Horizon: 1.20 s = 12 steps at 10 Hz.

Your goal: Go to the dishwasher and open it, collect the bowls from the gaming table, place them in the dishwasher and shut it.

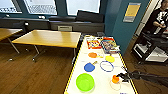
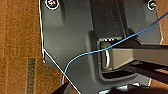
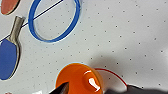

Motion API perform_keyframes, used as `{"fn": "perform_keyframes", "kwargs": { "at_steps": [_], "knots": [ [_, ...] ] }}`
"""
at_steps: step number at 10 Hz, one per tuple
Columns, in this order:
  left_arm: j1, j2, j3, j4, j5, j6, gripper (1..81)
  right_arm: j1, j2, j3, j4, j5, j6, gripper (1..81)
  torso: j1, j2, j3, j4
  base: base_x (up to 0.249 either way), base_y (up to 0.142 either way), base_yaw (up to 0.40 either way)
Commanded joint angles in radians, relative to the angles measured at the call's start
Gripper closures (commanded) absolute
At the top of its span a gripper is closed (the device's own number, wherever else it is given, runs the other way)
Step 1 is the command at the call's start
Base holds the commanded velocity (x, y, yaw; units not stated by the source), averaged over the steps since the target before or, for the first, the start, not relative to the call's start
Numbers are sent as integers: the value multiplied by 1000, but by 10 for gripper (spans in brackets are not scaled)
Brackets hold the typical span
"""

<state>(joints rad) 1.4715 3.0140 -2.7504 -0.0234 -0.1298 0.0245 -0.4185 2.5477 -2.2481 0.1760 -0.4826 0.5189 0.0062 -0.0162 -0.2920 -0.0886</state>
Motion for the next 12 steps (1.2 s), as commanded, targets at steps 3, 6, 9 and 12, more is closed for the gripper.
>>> {"fn": "perform_keyframes", "kwargs": {
  "at_steps": [3, 6, 9, 12],
  "knots": [
    [-13, -4, 0, -10, 65, -1, 10, 109, -8, -20, 22, -18, 9, 10, 0, 0, 0, 0, 0, 0, 0],
    [-13, -3, 0, -10, 65, -1, 10, 95, -4, -33, 28, -10, 15, 10, 0, 0, 0, 0, 0, 0, 0],
    [-13, -4, 0, -10, 64, -1, 10, 88, 24, -40, 30, 15, 16, 10, 0, 0, 0, 0, 0, 0, 0],
    [-13, -4, 0, -10, 64, 0, 10, 66, 47, -68, 33, 35, 29, 10, 1, 0, 0, 0, 0, 0, 0]
  ]
}}
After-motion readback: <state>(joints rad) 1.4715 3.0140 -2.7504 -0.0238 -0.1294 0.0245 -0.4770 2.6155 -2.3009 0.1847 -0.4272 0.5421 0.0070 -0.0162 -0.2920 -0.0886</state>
